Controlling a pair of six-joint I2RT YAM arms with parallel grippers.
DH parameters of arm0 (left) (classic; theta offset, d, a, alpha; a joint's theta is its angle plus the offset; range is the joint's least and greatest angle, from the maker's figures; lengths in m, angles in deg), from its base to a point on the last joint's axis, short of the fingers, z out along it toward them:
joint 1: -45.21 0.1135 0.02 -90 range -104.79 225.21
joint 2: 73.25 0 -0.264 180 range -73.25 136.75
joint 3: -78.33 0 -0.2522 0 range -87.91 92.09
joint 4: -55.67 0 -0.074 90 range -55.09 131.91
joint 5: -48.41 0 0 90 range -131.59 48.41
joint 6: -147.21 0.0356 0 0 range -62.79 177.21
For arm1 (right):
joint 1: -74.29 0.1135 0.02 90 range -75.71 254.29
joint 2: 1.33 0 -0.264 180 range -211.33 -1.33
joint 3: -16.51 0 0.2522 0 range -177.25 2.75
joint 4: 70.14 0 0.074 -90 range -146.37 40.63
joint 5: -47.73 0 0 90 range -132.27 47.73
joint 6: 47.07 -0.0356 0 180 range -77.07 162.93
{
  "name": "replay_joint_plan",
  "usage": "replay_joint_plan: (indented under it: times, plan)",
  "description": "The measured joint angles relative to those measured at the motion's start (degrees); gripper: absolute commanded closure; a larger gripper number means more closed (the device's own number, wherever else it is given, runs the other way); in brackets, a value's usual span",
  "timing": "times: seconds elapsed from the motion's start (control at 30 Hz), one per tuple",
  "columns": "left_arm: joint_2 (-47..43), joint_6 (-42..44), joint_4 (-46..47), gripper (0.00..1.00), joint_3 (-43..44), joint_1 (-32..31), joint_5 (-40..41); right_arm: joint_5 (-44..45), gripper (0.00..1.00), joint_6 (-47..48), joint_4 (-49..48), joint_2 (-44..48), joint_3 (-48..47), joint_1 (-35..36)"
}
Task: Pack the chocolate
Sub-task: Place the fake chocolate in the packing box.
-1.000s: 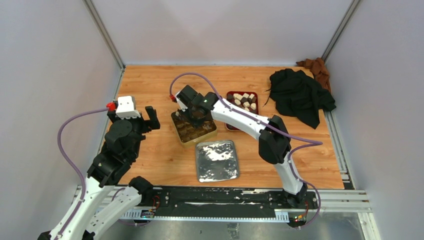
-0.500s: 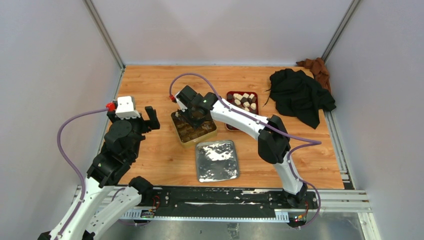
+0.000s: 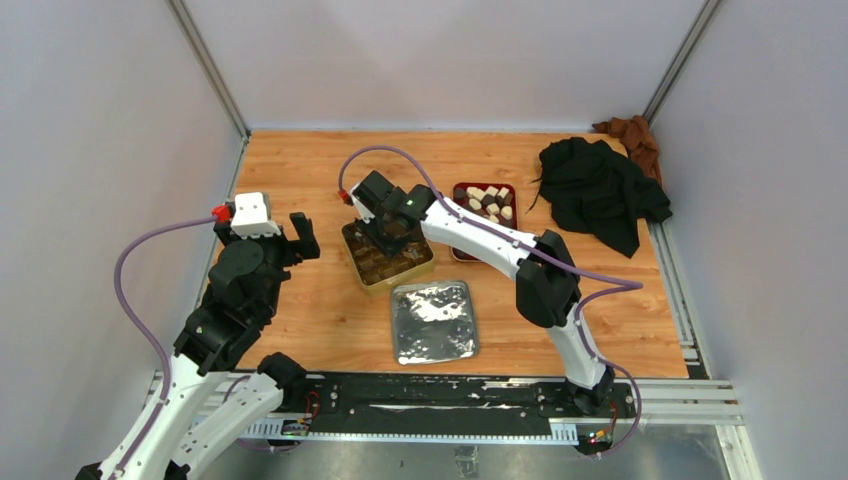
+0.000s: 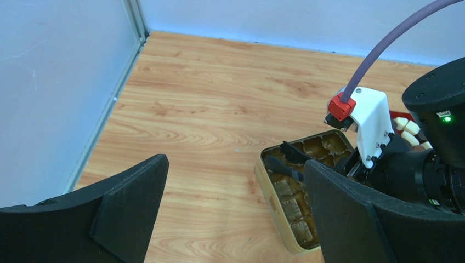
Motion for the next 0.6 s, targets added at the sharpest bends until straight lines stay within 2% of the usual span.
replay_joint_plan:
  times: [0.33,0.6]
  plan:
    - [0.00,0.00,0.00,0.00,0.00,0.00,0.00,0.02,0.63,-0.02,0.02,0.48,0.02,0.02]
    - [0.00,0.00,0.00,0.00,0.00,0.00,0.00,1.01,0.63,-0.04,-0.44,6.27,3.39,0.02]
